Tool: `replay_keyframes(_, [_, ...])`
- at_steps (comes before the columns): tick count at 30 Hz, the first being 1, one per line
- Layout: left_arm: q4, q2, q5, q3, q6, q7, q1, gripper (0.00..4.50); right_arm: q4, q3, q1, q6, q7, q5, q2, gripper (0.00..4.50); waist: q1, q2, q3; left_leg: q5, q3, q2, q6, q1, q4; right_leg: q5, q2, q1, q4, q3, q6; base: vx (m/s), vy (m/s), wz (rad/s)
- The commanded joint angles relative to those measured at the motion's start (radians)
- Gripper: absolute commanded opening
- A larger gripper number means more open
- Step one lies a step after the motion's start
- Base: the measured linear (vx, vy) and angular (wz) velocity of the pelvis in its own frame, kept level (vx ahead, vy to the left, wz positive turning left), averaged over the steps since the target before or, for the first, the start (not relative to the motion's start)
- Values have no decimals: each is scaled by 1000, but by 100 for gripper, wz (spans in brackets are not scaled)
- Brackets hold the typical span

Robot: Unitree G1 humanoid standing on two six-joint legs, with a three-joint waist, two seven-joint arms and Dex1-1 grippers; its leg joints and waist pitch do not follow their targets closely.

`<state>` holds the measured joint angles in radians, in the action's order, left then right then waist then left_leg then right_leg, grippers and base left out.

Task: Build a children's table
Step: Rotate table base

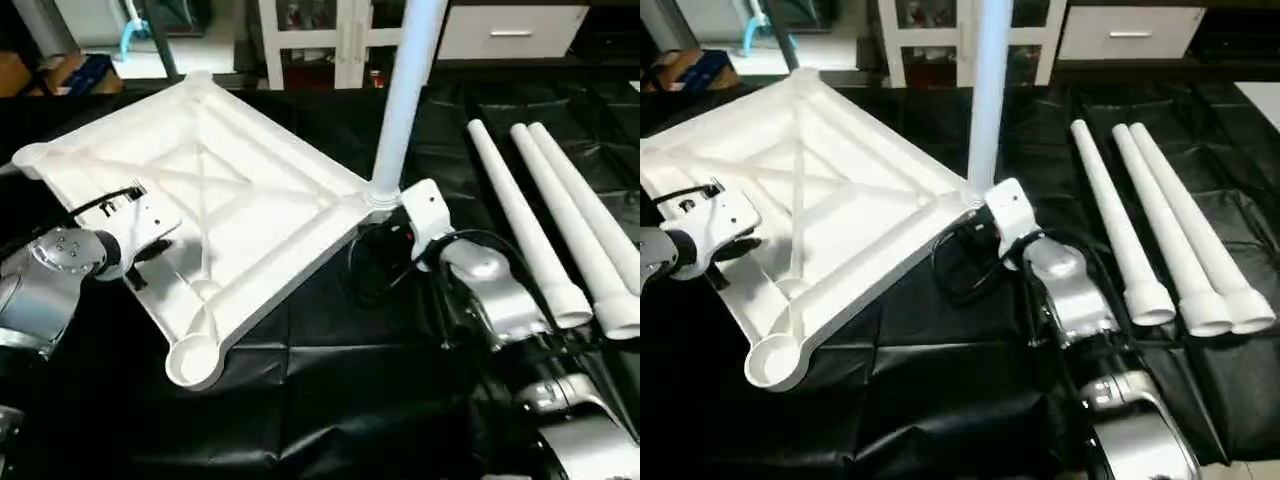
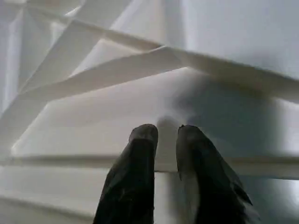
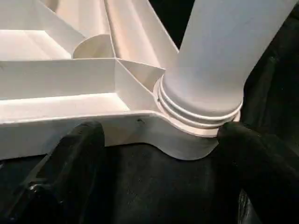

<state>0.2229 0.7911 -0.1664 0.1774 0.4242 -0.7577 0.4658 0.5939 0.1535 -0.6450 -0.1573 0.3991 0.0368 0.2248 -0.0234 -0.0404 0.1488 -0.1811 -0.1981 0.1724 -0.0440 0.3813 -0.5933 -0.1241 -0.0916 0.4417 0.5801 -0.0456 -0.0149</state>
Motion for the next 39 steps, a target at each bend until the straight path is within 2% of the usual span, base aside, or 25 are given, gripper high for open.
replay_keyframes(1, [-57, -28, 56, 56, 52, -80, -58, 97, 88, 13, -28, 20, 13, -4, -28, 438, 1, 0, -68, -270, 27, 44, 15, -19, 84, -340, -54, -49, -53, 38, -243, 0, 0, 0])
replay_keyframes(2, [-108, -44, 94, 61, 73, -108, -77, 97, 128, 11, -50, 40, 14, -5, -39, 438, 1, -1, -66, -277, 26, 46, 13, -22, 85, -343, -55, -47, -55, 40, -248, 0, 0, 0])
replay_keyframes(3, [-108, -44, 94, 61, 73, -108, -77, 97, 128, 11, -50, 40, 14, -5, -39, 438, 0, -1, -64, -287, 23, 44, 15, -25, 84, -345, -49, -43, -59, 40, -249, 0, 0, 0])
replay_keyframes(4, [-191, -69, 149, 75, 93, -150, -104, 97, 189, 7, -86, 74, 19, -6, -56, 438, 0, -1, -66, -284, 22, 45, 15, -26, 83, -334, -50, -43, -55, 41, -253, 0, 0, 0])
replay_keyframes(5, [-202, -72, 156, 78, 96, -156, -108, 97, 196, 7, -90, 78, 19, -6, -58, 438, 3, -1, -67, -270, 26, 43, 16, -16, 84, -314, -51, -52, -50, 37, -260, 0, 0, 0])
replay_keyframes(6, [-260, -90, 193, 91, 116, -176, -122, 97, 231, 0, -112, 99, 23, -3, -70, 438, 5, 1, -68, -270, 23, 44, 23, -20, 83, -306, -50, -49, -51, 39, -263, 0, 0, 0])
replay_keyframes(7, [-305, -107, 218, 100, 134, -187, -131, 97, 265, -9, -131, 118, 27, -1, -82, 438, 6, 0, -67, -258, 23, 44, 32, -18, 82, -293, -51, -51, -50, 39, -271, 0, 0, 0])
replay_keyframes(8, [-305, -107, 218, 100, 134, -187, -131, 97, 265, -9, -131, 118, 27, -1, -82, 438, 6, 0, -67, -250, 22, 43, 37, -19, 82, -286, -48, -50, -51, 39, -273, 0, 0, 0])
replay_keyframes(9, [-372, -160, 259, 109, 163, -181, -136, 97, 321, -20, -163, 157, 30, -1, -99, 438, 5, -4, -71, -227, 19, 45, 43, -22, 79, -248, -49, -49, -45, 39, -287, 0, 0, 0])
replay_keyframes(12, [-386, -181, 265, 110, 165, -174, -135, 97, 337, -21, -173, 170, 30, -3, -104, 438, 3, -1, -73, -168, 16, 42, 75, -15, 74, -175, -44, -54, -39, 38, -311, 0, 0, 0])
replay_keyframes(13, [-391, -217, 272, 107, 162, -152, -127, 97, 352, -26, -182, 182, 31, -1, -110, 438, 4, 0, -72, -161, 14, 41, 94, -13, 74, -169, -42, -54, -40, 36, -316, 0, 0, 0])
replay_keyframes(14, [-380, -305, 269, 90, 134, -83, -100, 97, 390, -35, -206, 211, 29, 0, -120, 438, 2, 2, -73, -160, 14, 42, 97, -12, 73, -171, -44, -56, -39, 36, -317, 0, 0, 0])
replay_keyframes(18, [-355, -363, 252, 69, 122, -19, -69, 97, 406, -41, -219, 231, 31, 1, -124, 438, -1, 3, -74, -160, 13, 42, 109, -11, 71, -192, -43, -55, -44, 35, -311, 0, 0, 0])
replay_keyframes(19, [-330, -357, 226, 61, 107, 1, -44, 97, 385, -50, -214, 238, 47, 6, -119, 438, -7, 1, -75, -149, 14, 42, 118, -10, 70, -189, -43, -55, -42, 34, -305, 0, 0, 0])
replay_keyframes(21, [-327, -347, 217, 58, 106, -1, -42, 97, 381, -54, -210, 248, 57, 4, -117, 438, -6, 1, -74, -145, 15, 42, 122, -9, 70, -188, -42, -54, -41, 33, -303, 0, 0, 0])
replay_keyframes(22, [-326, -323, 205, 54, 100, -12, -46, 97, 357, -54, -191, 257, 75, 1, -107, 438, -7, -2, -75, -144, 15, 42, 122, -10, 70, -185, -42, -54, -41, 32, -303, 0, 0, 0])
replay_keyframes(23, [-326, -314, 206, 50, 100, -15, -49, 97, 340, -53, -179, 260, 84, 1, -100, 438, -6, 1, -75, -139, 14, 43, 125, -9, 70, -173, -41, -55, -40, 32, -303, 0, 0, 0])
replay_keyframes(24, [-324, -308, 207, 47, 99, -17, -50, 97, 321, -53, -167, 261, 90, 1, -93, 438, -7, -4, -76, -131, 15, 42, 126, -9, 69, -163, -41, -55, -37, 32, -305, 0, 0, 0])
replay_keyframes(27, [-326, -318, 200, 33, 94, -10, -52, 97, 287, -56, -147, 266, 106, 5, -79, 438, -8, -2, -76, -122, 13, 44, 135, -10, 69, -133, -39, -55, -37, 32, -316, 0, 0, 0])
replay_keyframes(31, [-351, -351, 225, 15, 112, -2, -44, 97, 146, -64, -82, 222, 141, 32, -39, 438, -11, 0, -75, -140, 13, 46, 129, -12, 70, -157, -39, -54, -41, 33, -304, 0, 0, 0])
replay_keyframes(32, [-365, -360, 251, 4, 125, -6, -37, 97, 40, -65, -31, 184, 163, 50, -9, 438, -11, 1, -72, -153, 13, 45, 129, -10, 72, -168, -37, -55, -43, 32, -298, 0, 0, 0])
replay_keyframes(33, [-365, -360, 251, 4, 125, -6, -37, 97, 40, -65, -31, 184, 163, 50, -9, 438, -15, 2, -71, -156, 16, 48, 123, -11, 74, -173, -40, -55, -43, 34, -295, 0, 0, 0])
replay_keyframes(34, [-380, -362, 286, -7, 135, -16, -30, 97, -61, -70, 22, 149, 178, 64, 24, 438, -14, -3, -69, -167, 15, 46, 116, -12, 75, -185, -38, -52, -46, 33, -292, 0, 0, 0])
replay_keyframes(36, [-385, -362, 298, -10, 139, -21, -28, 97, -91, -73, 37, 138, 179, 67, 34, 438, -17, 1, -69, -170, 15, 48, 108, -14, 76, -180, -38, -52, -46, 35, -290, 0, 0, 0])
replay_keyframes(39, [-384, -357, 310, -6, 128, -44, -23, 97, -168, -86, 78, 109, 179, 66, 57, 438, -16, 0, -71, -166, 15, 44, 102, -12, 75, -200, -38, -54, -48, 34, -281, 0, 0, 0])
